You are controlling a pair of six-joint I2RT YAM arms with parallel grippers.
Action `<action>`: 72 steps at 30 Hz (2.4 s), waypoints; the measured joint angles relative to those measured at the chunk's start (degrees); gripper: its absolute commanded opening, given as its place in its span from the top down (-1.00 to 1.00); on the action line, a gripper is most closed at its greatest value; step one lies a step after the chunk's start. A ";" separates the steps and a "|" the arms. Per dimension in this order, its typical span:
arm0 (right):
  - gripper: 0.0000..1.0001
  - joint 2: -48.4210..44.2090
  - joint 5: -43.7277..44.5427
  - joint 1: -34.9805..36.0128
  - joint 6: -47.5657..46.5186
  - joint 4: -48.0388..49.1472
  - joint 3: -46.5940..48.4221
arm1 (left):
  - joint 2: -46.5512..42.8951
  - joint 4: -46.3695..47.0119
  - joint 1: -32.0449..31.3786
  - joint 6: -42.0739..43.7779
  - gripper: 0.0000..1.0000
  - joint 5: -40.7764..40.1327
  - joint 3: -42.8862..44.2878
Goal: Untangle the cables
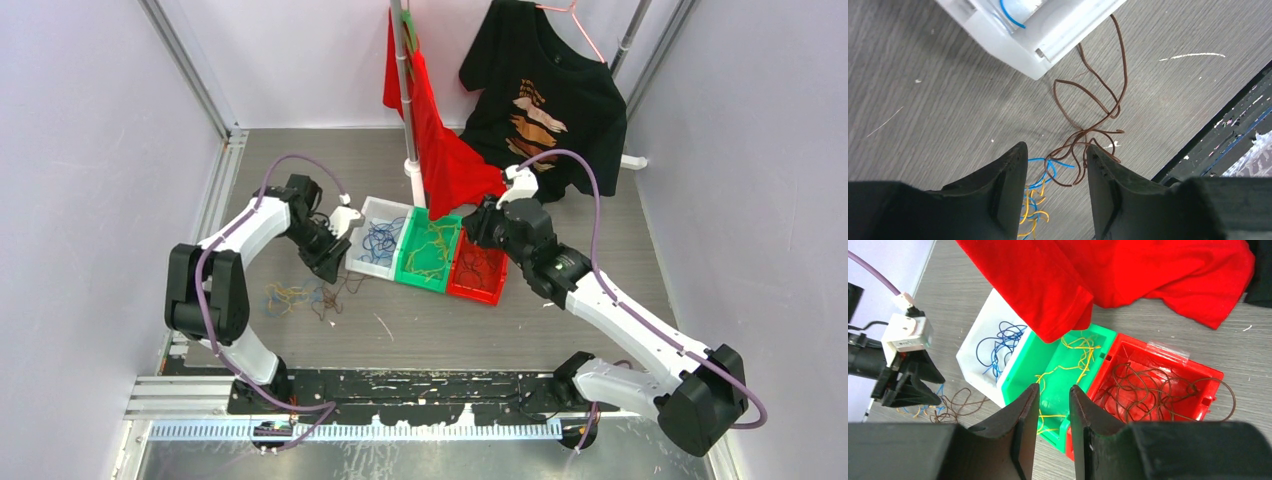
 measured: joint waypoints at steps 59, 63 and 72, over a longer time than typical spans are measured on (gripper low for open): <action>0.98 17.84 -9.66 24.37 -6.73 37.55 2.14 | -19.23 -34.53 -7.61 -18.53 0.99 12.81 47.28; 0.98 14.99 -7.13 23.96 -7.08 36.96 2.14 | -21.40 -33.92 -7.69 -18.47 0.17 12.94 42.12; 0.98 -1.49 0.28 19.58 -9.46 29.05 2.14 | -28.83 -28.87 -7.76 -16.96 -0.99 5.95 24.33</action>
